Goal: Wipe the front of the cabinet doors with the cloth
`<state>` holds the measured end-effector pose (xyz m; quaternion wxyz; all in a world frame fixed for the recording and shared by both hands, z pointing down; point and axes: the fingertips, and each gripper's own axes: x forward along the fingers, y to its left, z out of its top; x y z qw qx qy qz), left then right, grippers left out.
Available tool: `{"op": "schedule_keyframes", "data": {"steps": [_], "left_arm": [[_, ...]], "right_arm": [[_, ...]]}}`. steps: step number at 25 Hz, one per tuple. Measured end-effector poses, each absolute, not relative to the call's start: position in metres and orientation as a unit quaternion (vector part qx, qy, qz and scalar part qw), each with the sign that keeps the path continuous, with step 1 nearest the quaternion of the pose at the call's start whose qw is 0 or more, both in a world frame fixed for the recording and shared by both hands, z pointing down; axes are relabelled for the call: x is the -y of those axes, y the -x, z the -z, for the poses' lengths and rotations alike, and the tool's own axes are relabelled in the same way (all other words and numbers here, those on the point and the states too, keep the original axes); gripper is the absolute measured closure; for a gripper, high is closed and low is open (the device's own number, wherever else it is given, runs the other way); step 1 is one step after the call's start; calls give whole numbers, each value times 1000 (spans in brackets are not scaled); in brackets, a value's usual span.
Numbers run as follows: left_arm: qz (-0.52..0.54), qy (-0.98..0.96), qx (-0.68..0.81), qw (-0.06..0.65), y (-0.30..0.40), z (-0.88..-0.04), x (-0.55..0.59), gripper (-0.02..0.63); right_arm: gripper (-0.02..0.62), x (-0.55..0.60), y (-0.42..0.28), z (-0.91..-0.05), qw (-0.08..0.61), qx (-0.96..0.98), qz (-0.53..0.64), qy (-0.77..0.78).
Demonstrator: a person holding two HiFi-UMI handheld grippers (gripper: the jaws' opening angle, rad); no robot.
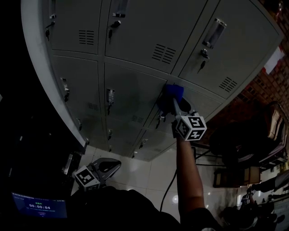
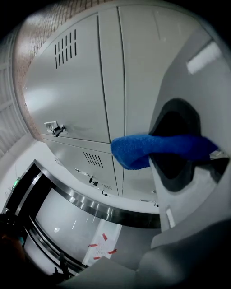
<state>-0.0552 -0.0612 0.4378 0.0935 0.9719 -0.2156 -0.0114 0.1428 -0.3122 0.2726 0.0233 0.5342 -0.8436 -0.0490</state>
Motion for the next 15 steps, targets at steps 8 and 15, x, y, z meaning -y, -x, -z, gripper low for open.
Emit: {"op": "schedule_keyframes", "data": {"steps": [8,15], "left_arm": [[2,-977,196,89,38,-438,62,606],[-3,-981,173,87,19,-439,60,606]], "right_arm": [[517,306,-178,-268,16,828,52,-558],[517,295,-244,-261,21,799,61,-598]]}}
